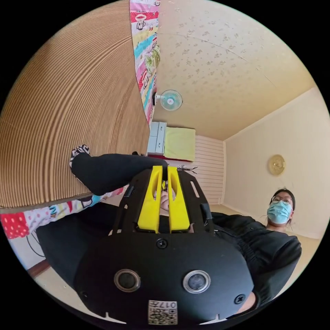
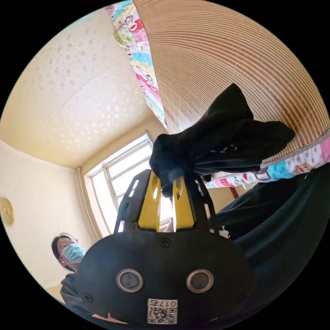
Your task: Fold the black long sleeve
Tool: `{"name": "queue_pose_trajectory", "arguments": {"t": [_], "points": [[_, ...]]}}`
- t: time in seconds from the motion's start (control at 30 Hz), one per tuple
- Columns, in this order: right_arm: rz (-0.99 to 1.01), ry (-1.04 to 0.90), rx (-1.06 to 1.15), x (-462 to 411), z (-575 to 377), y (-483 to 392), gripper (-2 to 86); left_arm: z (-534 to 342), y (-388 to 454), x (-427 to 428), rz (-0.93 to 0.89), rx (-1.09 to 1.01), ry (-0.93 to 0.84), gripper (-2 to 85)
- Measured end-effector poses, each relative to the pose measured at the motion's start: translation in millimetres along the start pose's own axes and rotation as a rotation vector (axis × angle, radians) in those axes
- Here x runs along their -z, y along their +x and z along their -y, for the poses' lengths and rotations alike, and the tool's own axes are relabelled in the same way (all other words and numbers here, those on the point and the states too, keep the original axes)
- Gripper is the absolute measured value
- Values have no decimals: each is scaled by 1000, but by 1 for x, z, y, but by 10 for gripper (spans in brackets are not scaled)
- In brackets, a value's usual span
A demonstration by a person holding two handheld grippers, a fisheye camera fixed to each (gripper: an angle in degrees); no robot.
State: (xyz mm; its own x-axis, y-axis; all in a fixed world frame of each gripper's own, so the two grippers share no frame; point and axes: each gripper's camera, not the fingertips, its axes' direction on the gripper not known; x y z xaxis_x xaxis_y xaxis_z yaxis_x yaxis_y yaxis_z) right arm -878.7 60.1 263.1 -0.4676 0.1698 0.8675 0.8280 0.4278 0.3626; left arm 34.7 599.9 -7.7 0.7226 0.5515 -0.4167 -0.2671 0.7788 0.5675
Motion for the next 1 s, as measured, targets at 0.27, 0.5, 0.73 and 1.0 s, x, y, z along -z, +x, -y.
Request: {"name": "queue_pose_trajectory", "arguments": {"t": [0.27, 0.5, 0.73, 1.0], "points": [[19, -159, 110, -157, 27, -61, 13, 47, 128, 133, 87, -207, 159, 32], [104, -398, 479, -325, -24, -161, 19, 61, 285, 280, 157, -513, 287, 35], [-197, -511, 364, -415, -54, -71, 29, 3, 195, 373, 388, -145, 373, 49], [-829, -908, -10, -387, -37, 48, 30, -311, -54, 342, 151, 587, 791, 43]]}}
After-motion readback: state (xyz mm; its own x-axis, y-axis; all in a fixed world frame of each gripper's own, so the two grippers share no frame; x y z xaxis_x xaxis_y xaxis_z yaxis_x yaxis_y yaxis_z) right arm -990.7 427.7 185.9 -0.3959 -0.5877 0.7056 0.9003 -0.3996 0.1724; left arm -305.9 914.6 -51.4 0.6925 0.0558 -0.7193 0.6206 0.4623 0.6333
